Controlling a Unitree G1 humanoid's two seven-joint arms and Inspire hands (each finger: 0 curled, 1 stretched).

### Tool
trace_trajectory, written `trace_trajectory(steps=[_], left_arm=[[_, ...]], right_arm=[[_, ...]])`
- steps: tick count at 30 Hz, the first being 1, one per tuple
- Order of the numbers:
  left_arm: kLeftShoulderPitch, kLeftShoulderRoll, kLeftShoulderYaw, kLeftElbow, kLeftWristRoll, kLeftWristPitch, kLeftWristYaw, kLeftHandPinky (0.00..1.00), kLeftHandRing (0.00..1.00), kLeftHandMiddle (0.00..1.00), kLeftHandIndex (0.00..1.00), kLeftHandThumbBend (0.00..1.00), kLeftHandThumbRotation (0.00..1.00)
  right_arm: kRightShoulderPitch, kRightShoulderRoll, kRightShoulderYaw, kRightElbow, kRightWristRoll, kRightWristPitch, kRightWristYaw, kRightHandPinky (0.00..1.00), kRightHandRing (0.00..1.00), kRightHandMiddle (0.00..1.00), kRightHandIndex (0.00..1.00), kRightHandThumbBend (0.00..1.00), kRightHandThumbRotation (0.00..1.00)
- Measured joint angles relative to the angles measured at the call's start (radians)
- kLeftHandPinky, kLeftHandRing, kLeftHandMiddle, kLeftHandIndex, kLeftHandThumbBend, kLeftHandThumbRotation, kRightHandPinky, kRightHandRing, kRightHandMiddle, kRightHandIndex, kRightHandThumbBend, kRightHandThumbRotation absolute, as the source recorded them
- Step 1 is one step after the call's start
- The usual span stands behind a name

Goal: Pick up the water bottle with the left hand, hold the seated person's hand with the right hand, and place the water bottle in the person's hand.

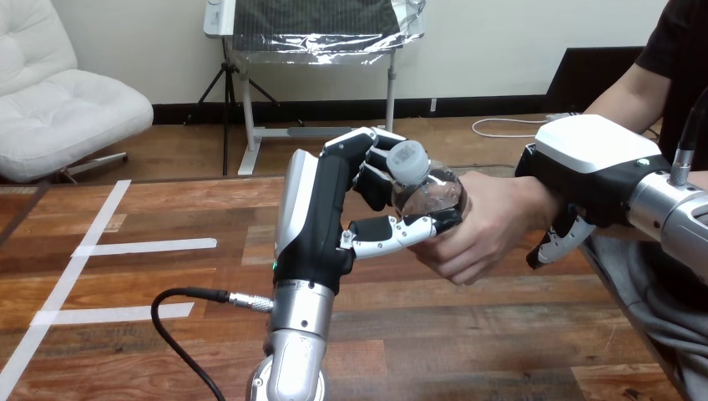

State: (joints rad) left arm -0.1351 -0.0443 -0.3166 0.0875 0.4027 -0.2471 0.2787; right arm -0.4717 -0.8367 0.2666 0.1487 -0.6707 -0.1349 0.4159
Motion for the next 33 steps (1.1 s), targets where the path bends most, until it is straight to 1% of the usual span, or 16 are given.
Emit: trace_trajectory(steps=[2,4,8,11,13,15,16,17,20,21,22,26,27,30,31,33], left_arm=[[-0.003,0.000,-0.001,0.000,0.000,0.000,0.000,0.32,0.37,0.42,0.48,0.57,0.00],[-0.005,0.000,-0.003,0.000,0.000,0.000,0.000,0.32,0.37,0.42,0.48,0.57,0.00],[-0.010,0.000,-0.008,0.002,0.002,0.000,0.000,0.32,0.37,0.43,0.48,0.57,0.00],[-0.014,0.000,-0.012,0.004,0.009,0.003,0.002,0.32,0.38,0.44,0.49,0.57,0.00],[-0.016,0.000,-0.017,0.004,0.020,0.008,0.004,0.35,0.42,0.48,0.52,0.58,0.01],[-0.019,0.001,-0.021,0.004,0.034,0.014,0.005,0.35,0.43,0.48,0.52,0.58,0.01],[-0.021,0.001,-0.024,0.003,0.045,0.021,0.005,0.39,0.48,0.53,0.57,0.60,0.08],[-0.023,0.001,-0.026,0.002,0.057,0.030,0.006,0.40,0.49,0.55,0.59,0.60,0.11],[-0.029,0.002,-0.033,-0.004,0.100,0.057,0.006,0.48,0.58,0.64,0.69,0.63,0.22],[-0.032,0.002,-0.036,-0.005,0.115,0.066,0.005,0.51,0.63,0.68,0.73,0.66,0.26],[-0.033,0.002,-0.039,-0.006,0.126,0.072,0.005,0.57,0.69,0.74,0.79,0.69,0.32],[-0.035,0.004,-0.052,-0.011,0.162,0.098,-0.007,0.69,0.80,0.85,0.90,0.75,0.41],[-0.035,0.004,-0.056,-0.012,0.165,0.103,-0.012,0.73,0.83,0.88,0.92,0.77,0.43],[-0.034,0.006,-0.064,-0.013,0.174,0.117,-0.030,0.84,0.91,0.94,0.96,0.82,0.49],[-0.034,0.007,-0.067,-0.014,0.179,0.121,-0.034,0.90,0.94,0.96,0.97,0.84,0.52],[-0.034,0.008,-0.074,-0.014,0.189,0.129,-0.043,0.94,0.96,0.98,0.98,0.86,0.55]], right_arm=[[0.000,-0.001,-0.001,0.000,-0.004,-0.003,0.000,0.13,0.20,0.28,0.32,0.81,0.00],[0.000,-0.003,-0.001,0.000,-0.008,-0.004,0.000,0.17,0.26,0.34,0.39,0.81,0.00],[0.000,-0.006,-0.001,0.000,-0.022,-0.004,0.000,0.24,0.34,0.42,0.46,0.81,0.00],[0.000,-0.010,-0.001,0.000,-0.034,-0.003,0.002,0.34,0.43,0.50,0.54,0.82,0.00],[0.000,-0.014,-0.001,-0.001,-0.038,-0.003,0.006,0.43,0.52,0.59,0.61,0.84,0.01],[0.000,-0.017,-0.001,-0.001,-0.041,-0.003,0.009,0.44,0.53,0.61,0.62,0.84,0.01],[0.000,-0.019,-0.001,-0.001,-0.042,-0.003,0.009,0.49,0.59,0.66,0.67,0.85,0.02],[0.000,-0.020,-0.001,-0.001,-0.043,-0.003,0.009,0.51,0.61,0.68,0.69,0.85,0.03],[0.000,-0.022,-0.001,-0.001,-0.044,-0.004,0.009,0.58,0.68,0.74,0.74,0.87,0.04],[0.000,-0.023,-0.001,-0.001,-0.043,-0.004,0.009,0.61,0.71,0.76,0.76,0.87,0.05],[0.000,-0.024,-0.002,-0.001,-0.043,-0.005,0.009,0.65,0.76,0.80,0.79,0.88,0.06],[0.000,-0.024,-0.005,-0.004,-0.041,-0.006,0.009,0.73,0.84,0.86,0.84,0.89,0.08],[0.000,-0.024,-0.006,-0.006,-0.039,-0.006,0.009,0.75,0.86,0.87,0.86,0.89,0.08],[0.000,-0.025,-0.009,-0.012,-0.038,-0.006,0.009,0.80,0.90,0.90,0.88,0.89,0.09],[0.000,-0.025,-0.009,-0.014,-0.038,-0.006,0.009,0.83,0.92,0.92,0.90,0.89,0.09],[0.000,-0.026,-0.009,-0.019,-0.038,-0.007,0.009,0.85,0.94,0.94,0.91,0.90,0.09]])
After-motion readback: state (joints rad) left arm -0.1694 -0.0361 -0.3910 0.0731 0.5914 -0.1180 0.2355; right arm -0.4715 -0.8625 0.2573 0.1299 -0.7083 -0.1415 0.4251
